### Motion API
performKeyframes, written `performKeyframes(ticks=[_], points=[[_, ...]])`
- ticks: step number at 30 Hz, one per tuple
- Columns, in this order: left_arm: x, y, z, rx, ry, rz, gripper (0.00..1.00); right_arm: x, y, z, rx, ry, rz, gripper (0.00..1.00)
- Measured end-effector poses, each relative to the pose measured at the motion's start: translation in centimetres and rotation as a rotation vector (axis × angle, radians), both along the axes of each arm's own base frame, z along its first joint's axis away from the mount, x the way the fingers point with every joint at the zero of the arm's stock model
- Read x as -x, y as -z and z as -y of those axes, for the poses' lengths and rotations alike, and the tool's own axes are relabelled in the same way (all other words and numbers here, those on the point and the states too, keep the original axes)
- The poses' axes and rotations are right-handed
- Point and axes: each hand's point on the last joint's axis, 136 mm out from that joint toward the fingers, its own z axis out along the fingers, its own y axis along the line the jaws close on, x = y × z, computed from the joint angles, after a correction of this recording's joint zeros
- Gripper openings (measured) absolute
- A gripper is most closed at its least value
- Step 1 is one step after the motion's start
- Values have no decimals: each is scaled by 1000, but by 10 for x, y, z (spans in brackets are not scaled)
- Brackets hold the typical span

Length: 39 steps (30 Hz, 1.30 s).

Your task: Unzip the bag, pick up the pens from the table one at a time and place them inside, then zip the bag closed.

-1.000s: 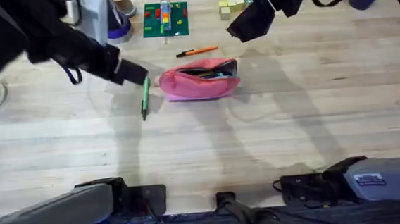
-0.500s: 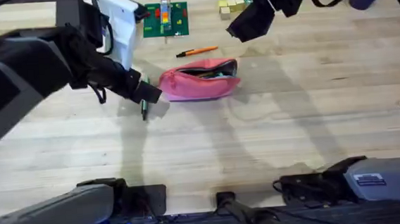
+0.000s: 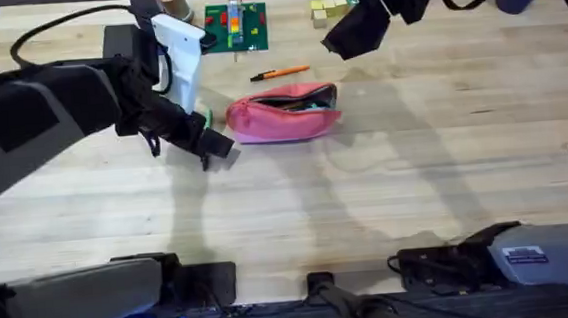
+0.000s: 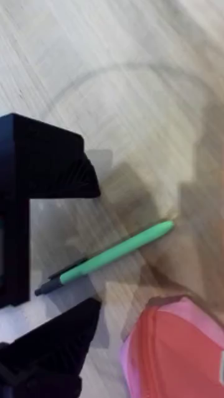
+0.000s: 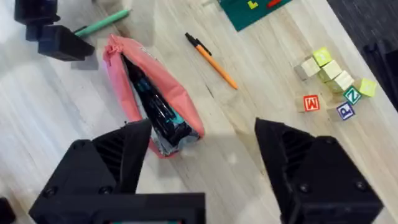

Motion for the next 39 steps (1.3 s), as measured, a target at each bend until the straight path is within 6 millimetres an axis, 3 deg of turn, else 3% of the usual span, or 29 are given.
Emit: performKeyframes(ticks=[21, 25, 26, 27, 30, 39], points=[[3, 1, -1, -1, -14, -33, 975, 0, 0, 0, -1, 1, -1, 997], [3, 1, 0, 0, -15, -34, 668, 0, 0, 0, -1, 1, -1, 996], [3, 0, 2, 11, -16, -35, 304, 0, 0, 0, -1, 2, -1, 996], [3, 0, 4, 17, -14, -38, 216, 0, 0, 0, -1, 2, -1, 996], [4, 0, 6, 26, -7, -40, 109, 0, 0, 0, -1, 2, -1, 996], [4, 0, 7, 30, -10, -39, 83, 0, 0, 0, -1, 1, -1, 997]])
